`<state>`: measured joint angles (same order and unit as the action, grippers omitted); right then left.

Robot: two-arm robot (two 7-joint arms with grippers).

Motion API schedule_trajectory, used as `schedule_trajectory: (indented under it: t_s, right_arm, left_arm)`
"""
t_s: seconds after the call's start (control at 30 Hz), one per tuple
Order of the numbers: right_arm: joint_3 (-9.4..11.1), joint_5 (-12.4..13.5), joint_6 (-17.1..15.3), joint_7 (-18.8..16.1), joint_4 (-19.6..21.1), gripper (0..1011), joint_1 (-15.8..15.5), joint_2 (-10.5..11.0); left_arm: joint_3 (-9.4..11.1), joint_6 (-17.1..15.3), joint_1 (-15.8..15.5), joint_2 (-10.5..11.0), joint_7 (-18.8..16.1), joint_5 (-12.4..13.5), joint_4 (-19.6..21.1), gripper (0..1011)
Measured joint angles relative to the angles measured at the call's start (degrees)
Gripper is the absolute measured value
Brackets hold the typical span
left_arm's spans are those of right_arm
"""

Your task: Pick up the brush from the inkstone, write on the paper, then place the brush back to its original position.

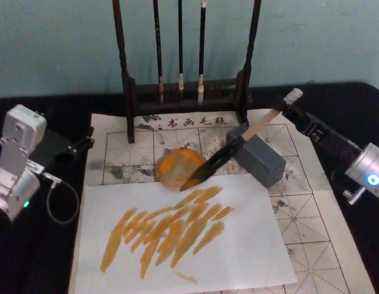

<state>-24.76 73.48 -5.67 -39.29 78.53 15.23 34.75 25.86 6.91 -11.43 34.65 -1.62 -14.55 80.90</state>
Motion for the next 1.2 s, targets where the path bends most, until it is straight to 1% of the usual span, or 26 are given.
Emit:
schedule_trajectory:
  t_s: [0.1,0.2,0.23,0.3,0.4,0.6,0.63,0.8,1.2]
  right_arm:
    - [-0.3,0.2,0.0,1.0,-0.5,177,0.5,-1.0]
    - [-0.6,0.5,0.2,2.9,-0.7,177,0.7,-2.2]
    - [-0.6,0.5,0.2,2.9,-0.7,177,0.7,-2.2]
    - [-0.7,0.6,0.6,4.1,-0.8,177,0.7,-2.9]
    - [-0.7,0.4,1.8,6.5,-1.0,177,0.7,-4.5]
    - [-0.4,-0.4,3.5,9.3,-1.8,177,0.5,-6.7]
    - [-0.3,-0.6,3.9,10.1,-2.3,177,0.5,-7.5]
    - [-0.1,-1.0,4.0,10.7,-3.9,177,0.7,-9.0]
    - [0.6,-0.9,3.1,10.6,-7.1,177,1.4,-10.8]
  left_arm:
    - [0.0,0.0,0.0,0.0,0.0,0.0,0.0,1001]
    - [0.0,0.0,0.0,0.0,0.0,0.0,0.0,1001]
    - [0.0,0.0,0.0,0.0,0.0,0.0,0.0,1001]
    - [0.0,0.0,0.0,0.0,0.0,0.0,0.0,1001]
    - [0.0,0.0,0.0,0.0,0.0,0.0,0.0,1001]
    - [0.0,0.0,0.0,0.0,0.0,0.0,0.0,1001]
    - [0.0,0.0,0.0,0.0,0.0,0.0,0.0,1001]
    - [0.0,0.0,0.0,0.0,0.0,0.0,0.0,1001]
    - [0.0,0.0,0.0,0.0,0.0,0.0,0.0,1001]
